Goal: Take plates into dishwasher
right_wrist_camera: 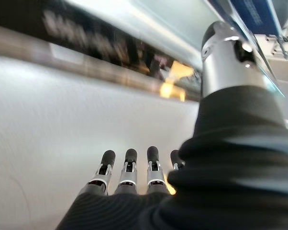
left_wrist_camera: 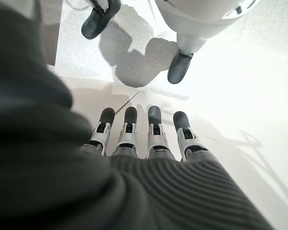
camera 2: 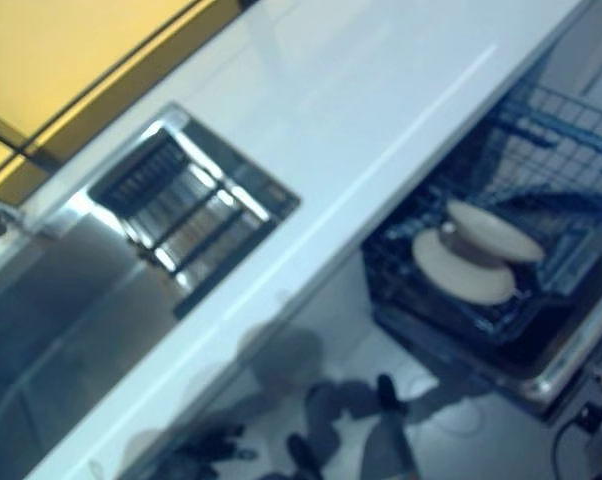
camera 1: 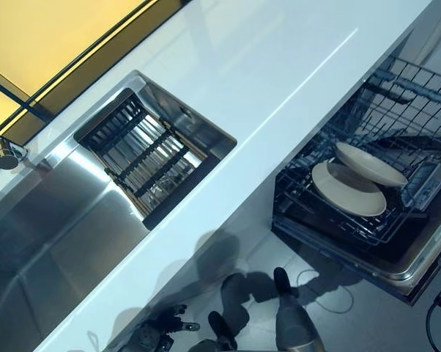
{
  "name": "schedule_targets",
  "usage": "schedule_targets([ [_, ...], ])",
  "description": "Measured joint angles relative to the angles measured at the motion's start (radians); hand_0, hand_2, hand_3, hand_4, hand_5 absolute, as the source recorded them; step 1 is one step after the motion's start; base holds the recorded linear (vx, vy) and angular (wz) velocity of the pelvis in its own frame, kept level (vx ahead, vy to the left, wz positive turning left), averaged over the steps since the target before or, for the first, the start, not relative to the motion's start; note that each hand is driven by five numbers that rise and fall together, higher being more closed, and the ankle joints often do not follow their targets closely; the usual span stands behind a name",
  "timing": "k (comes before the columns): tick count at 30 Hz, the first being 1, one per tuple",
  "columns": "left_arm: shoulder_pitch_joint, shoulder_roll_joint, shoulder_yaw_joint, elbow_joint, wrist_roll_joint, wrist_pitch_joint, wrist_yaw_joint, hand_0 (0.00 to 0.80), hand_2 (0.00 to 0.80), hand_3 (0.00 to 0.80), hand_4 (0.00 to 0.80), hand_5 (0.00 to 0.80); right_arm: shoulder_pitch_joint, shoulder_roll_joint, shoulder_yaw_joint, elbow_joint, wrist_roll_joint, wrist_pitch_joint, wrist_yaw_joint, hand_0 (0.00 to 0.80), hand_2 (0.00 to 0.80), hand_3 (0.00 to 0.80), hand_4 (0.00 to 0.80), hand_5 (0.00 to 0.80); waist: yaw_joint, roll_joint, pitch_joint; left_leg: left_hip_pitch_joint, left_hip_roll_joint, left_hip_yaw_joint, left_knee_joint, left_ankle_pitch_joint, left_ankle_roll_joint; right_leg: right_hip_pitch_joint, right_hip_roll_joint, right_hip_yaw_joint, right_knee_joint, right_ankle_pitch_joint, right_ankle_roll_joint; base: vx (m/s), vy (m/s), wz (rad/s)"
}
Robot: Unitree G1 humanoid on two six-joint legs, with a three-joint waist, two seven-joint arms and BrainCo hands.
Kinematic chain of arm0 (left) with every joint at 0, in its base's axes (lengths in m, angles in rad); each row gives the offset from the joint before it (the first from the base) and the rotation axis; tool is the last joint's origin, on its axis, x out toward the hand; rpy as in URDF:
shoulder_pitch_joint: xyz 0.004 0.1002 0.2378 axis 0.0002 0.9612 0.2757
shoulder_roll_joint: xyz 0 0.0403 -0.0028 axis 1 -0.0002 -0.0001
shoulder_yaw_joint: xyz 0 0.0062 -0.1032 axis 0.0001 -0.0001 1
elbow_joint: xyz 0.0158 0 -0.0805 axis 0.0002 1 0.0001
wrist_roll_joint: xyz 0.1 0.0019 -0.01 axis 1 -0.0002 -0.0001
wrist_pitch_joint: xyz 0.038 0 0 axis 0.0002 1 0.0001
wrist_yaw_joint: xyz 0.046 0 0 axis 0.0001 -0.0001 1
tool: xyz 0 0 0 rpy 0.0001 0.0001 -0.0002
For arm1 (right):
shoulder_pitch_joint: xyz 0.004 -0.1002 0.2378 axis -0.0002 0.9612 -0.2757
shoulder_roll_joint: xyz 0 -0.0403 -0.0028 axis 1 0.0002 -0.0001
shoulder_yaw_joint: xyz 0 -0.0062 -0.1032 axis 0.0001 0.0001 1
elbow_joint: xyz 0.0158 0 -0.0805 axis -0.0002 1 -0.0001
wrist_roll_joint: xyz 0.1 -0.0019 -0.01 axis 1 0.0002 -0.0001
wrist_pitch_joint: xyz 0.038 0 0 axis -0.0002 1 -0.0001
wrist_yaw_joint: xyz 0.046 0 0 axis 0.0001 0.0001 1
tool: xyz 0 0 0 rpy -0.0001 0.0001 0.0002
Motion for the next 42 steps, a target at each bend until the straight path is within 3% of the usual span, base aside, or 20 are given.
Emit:
schedule_targets([
  [5,-0.01,-0.007,-0.013,0.001,0.0,-0.022,-0.004,0.0,0.0,0.0,0.0,0.0,-0.059,0.025,0.008,0.05,0.026,-0.041,0.061,0.0,0.0,0.0,0.0,0.0,0.004,0.037,0.026,-0.002,-0.003,0.0,0.002,0.0,0.0,-0.003,-0.003,0.0,0.0,0.0,0.0,-0.018,-0.01,0.0],
  [20,-0.035,-0.028,-0.01,0.087,0.001,-0.097,-0.001,0.0,0.0,0.0,0.0,0.0,-0.087,0.015,0.04,0.045,0.104,-0.125,0.248,0.0,0.0,0.0,0.0,0.0,-0.001,0.066,0.044,-0.004,-0.005,0.0,-0.003,-0.005,0.001,-0.03,-0.01,-0.015,0.001,0.013,0.001,-0.01,-0.001,-0.1],
  [33,-0.064,-0.058,0.038,0.127,0.006,-0.105,-0.001,0.0,0.0,0.0,0.0,0.0,-0.033,0.056,0.113,-0.224,0.103,-0.085,0.251,0.0,0.0,0.0,0.0,0.0,-0.031,0.07,0.047,-0.001,0.006,-0.013,-0.005,-0.024,0.009,-0.052,0.006,-0.015,0.005,0.03,-0.008,0.003,-0.009,-0.17],
  [42,-0.098,-0.066,0.078,0.147,0.014,-0.105,0.001,0.0,0.0,0.0,0.0,0.0,-0.014,0.074,0.169,-0.373,0.062,-0.047,0.271,0.0,0.0,0.0,0.0,0.0,-0.055,0.049,0.053,0.002,0.017,-0.03,-0.004,-0.023,0.01,-0.055,0.024,-0.017,0.005,0.029,-0.008,0.021,-0.02,-0.07],
])
